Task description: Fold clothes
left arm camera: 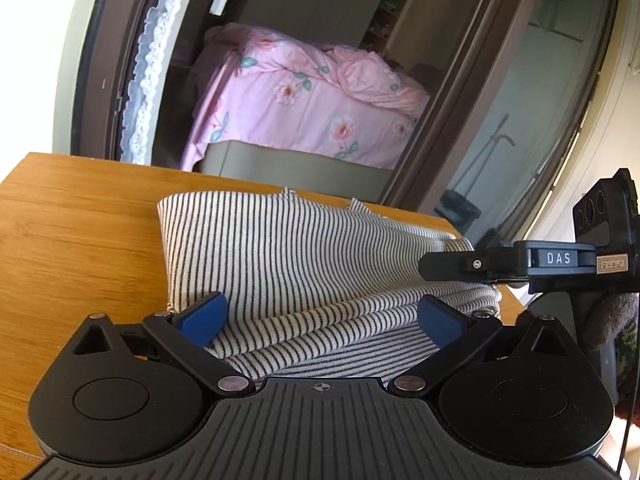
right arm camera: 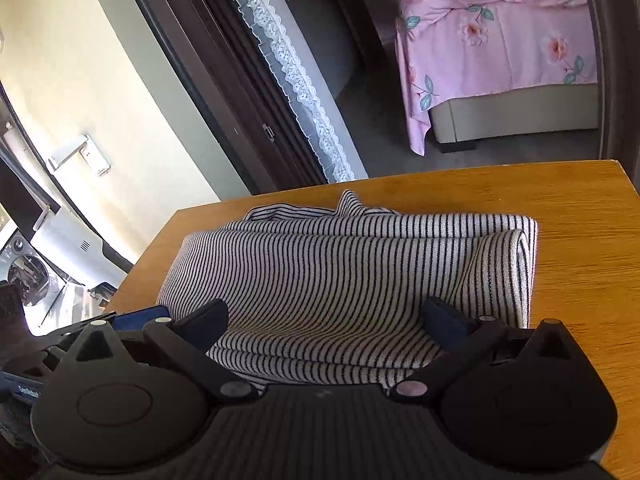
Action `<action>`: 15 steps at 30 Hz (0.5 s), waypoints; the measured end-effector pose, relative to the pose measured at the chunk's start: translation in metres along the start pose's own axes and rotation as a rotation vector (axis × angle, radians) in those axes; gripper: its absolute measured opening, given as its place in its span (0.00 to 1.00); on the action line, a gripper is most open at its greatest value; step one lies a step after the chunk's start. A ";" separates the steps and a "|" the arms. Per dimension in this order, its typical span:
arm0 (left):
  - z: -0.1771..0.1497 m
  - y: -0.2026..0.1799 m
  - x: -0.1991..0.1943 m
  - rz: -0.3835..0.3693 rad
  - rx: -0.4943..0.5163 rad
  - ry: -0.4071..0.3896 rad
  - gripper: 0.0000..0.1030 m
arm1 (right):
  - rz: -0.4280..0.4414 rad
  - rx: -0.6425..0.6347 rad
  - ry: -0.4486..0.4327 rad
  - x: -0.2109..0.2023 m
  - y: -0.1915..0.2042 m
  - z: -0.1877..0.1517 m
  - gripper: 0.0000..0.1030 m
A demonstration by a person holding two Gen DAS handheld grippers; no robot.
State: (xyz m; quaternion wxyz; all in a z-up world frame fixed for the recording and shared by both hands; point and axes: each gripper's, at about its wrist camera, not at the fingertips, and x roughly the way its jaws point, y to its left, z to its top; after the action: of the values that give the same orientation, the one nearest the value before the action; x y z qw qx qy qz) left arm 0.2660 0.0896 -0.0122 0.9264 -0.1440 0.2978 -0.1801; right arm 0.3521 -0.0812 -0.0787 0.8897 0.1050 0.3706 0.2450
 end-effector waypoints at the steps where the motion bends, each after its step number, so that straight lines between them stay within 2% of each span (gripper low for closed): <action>1: 0.005 0.002 -0.002 -0.013 -0.012 0.007 1.00 | -0.019 -0.007 -0.012 -0.004 0.002 0.001 0.93; 3: 0.017 0.012 -0.007 -0.018 -0.050 0.014 1.00 | -0.021 -0.014 -0.057 -0.018 -0.001 0.006 0.71; 6: 0.040 0.038 -0.002 -0.002 -0.141 0.066 1.00 | -0.121 -0.049 -0.105 -0.035 -0.012 0.019 0.55; 9: 0.058 0.063 0.011 0.028 -0.206 0.138 1.00 | -0.186 -0.006 -0.092 -0.043 -0.037 0.030 0.55; 11: 0.064 0.066 0.017 0.046 -0.184 0.149 0.99 | -0.185 0.035 -0.060 -0.039 -0.052 0.030 0.57; 12: 0.067 0.068 0.020 0.052 -0.173 0.155 0.97 | -0.181 0.056 -0.043 -0.036 -0.059 0.030 0.63; 15: 0.070 0.069 0.031 0.027 -0.178 0.178 0.94 | -0.156 0.129 0.004 -0.027 -0.079 0.027 0.67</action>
State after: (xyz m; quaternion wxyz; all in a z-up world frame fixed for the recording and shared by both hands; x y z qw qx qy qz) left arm 0.3492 0.1490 0.0015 0.8821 -0.2050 0.3956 -0.1527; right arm 0.3834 -0.1633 -0.0720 0.8967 0.1326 0.3945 0.1507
